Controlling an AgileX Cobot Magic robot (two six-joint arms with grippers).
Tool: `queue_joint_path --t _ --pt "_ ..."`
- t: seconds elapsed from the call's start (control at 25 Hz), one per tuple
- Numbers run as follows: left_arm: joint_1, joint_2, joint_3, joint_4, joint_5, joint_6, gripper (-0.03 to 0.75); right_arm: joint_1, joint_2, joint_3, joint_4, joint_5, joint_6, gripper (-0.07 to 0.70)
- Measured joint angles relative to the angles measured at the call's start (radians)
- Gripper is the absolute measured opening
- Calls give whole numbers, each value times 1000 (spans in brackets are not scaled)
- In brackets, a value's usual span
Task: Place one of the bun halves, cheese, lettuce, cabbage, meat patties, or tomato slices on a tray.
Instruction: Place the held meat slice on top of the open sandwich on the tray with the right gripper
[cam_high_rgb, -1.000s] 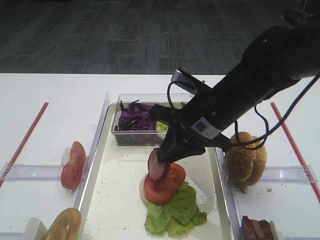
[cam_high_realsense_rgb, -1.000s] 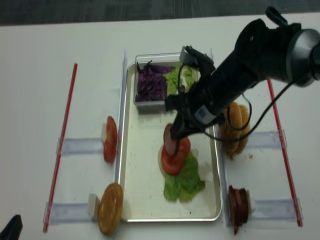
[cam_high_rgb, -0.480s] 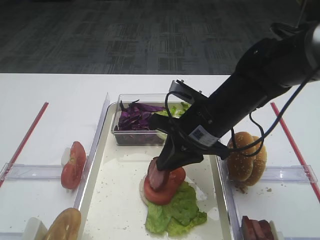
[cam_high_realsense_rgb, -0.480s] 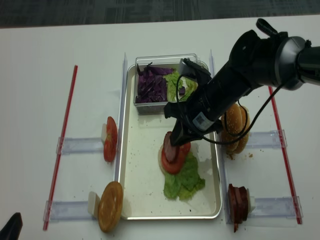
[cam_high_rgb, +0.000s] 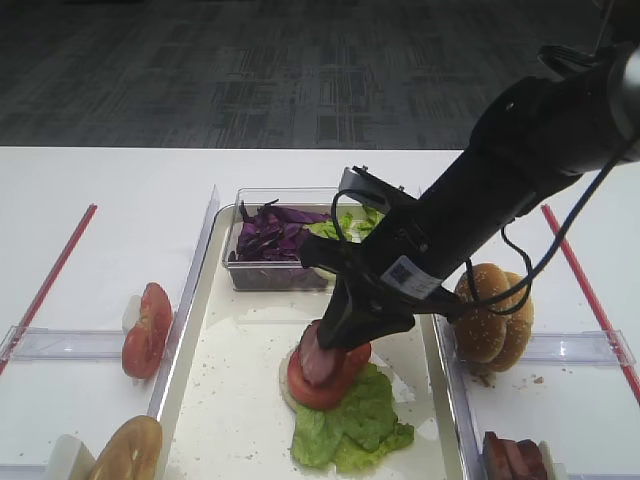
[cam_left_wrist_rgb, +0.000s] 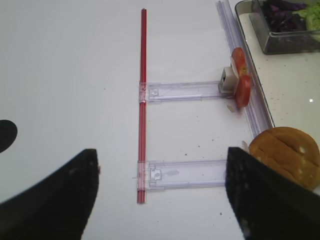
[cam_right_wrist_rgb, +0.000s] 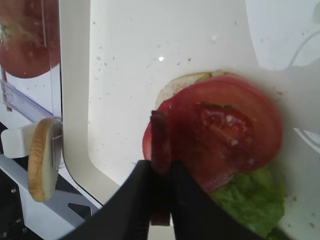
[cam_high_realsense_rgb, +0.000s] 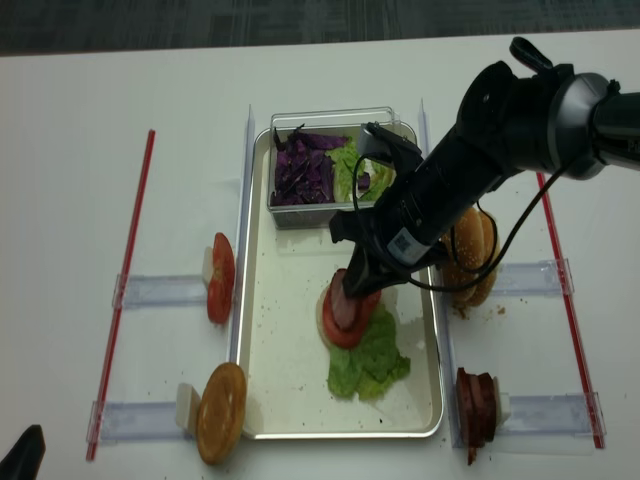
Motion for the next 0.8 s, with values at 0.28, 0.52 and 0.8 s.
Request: queue_joint_path --t 0.28,0.52,0.8 --pt "0 0 0 0 0 0 490 0 0 0 -7 10 0 462" --pt "0 0 0 0 0 0 490 0 0 0 -32 18 6 573" --pt "0 0 0 0 0 0 490 0 0 0 -67 20 27 577"
